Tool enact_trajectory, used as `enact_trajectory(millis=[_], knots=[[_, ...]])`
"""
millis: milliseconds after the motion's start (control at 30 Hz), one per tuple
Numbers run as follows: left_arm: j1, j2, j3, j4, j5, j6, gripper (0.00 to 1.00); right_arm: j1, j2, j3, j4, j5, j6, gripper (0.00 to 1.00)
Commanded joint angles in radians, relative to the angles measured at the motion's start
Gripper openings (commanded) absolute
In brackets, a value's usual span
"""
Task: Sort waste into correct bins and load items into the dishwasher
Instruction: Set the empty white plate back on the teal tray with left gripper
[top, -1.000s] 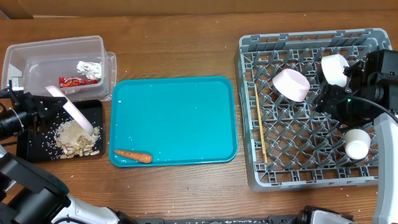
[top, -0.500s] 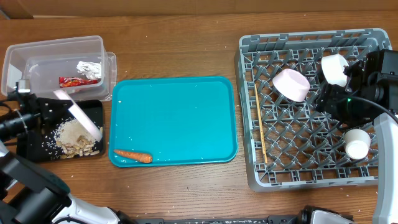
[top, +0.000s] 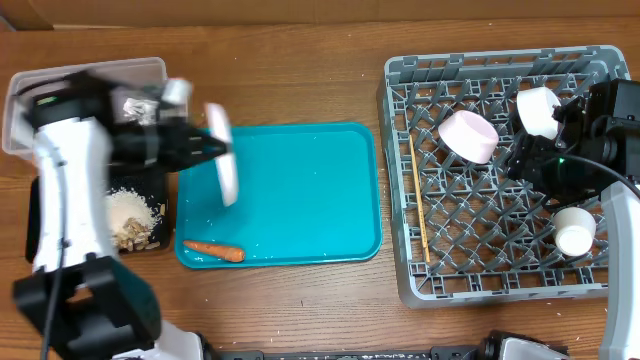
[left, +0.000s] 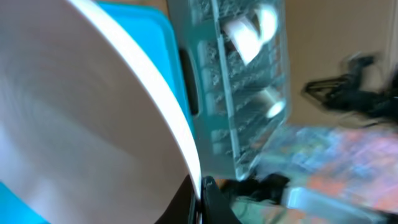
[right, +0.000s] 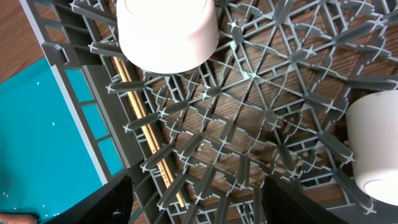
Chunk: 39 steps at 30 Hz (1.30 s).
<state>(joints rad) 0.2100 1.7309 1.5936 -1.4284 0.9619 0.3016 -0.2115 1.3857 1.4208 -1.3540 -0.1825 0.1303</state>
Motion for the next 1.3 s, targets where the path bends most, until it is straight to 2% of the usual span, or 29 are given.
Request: enact_trajectory(millis=[0,133,267,467,667,700,800,900,933,1000,1033,1100,1133,1233,1267], knots=[[-0.181,-0.001,-0.002,0.085,-0.226,-0.236,0.04,-0.002,0.000,-0.002,0.002,0.005,-0.005,0.69],[-0.412,0.034,-0.002,0.203,-0.488,-0.435,0.04,-0.002,0.000,-0.002,0.001,0.005,-0.005,0.69],[-0.580,0.092,-0.002,0.229,-0.706,-0.593,0.04,-0.002,0.000,-0.002,0.000,0.005,-0.005,0.70],[-0.740,0.212,-0.002,0.265,-0.727,-0.650,0.04,-0.002,0.000,-0.002,0.001,0.005,-0.005,0.70],[-0.767,0.236,0.003,0.271,-0.733,-0.617,0.07,-0.002,0.000,-0.002,0.001,0.005,-0.005,0.70],[-0.764,0.232,0.008,0.271,-0.737,-0.615,0.09,-0.002,0.000,-0.002,0.000,0.005,-0.005,0.70],[-0.740,0.202,0.037,0.258,-0.769,-0.615,0.26,-0.002,0.000,-0.002,0.001,0.005,-0.005,0.72],[-0.704,0.150,0.070,0.232,-0.806,-0.615,0.33,-0.002,0.000,-0.002,0.001,0.005,-0.005,0.78],[-0.688,0.128,0.079,0.222,-0.816,-0.612,0.35,-0.002,0.000,-0.002,0.001,0.005,-0.005,0.82],[-0.648,0.068,0.092,0.199,-0.843,-0.603,0.36,-0.002,0.000,-0.002,0.010,-0.024,-0.005,1.00],[-0.628,0.035,0.093,0.191,-0.861,-0.604,0.37,-0.002,0.000,-0.002,0.020,-0.060,-0.005,1.00],[-0.581,-0.034,0.093,0.171,-0.888,-0.605,0.54,-0.002,0.000,-0.002,0.052,-0.152,-0.032,1.00],[-0.555,-0.068,0.093,0.161,-0.896,-0.605,0.66,-0.002,0.000,0.000,0.070,-0.207,-0.041,1.00],[-0.463,-0.157,0.093,0.132,-0.894,-0.605,0.77,0.011,0.000,0.014,0.119,-0.352,-0.041,0.97],[-0.428,-0.183,0.093,0.120,-0.893,-0.605,0.89,0.028,0.000,0.021,0.131,-0.375,-0.041,0.98]])
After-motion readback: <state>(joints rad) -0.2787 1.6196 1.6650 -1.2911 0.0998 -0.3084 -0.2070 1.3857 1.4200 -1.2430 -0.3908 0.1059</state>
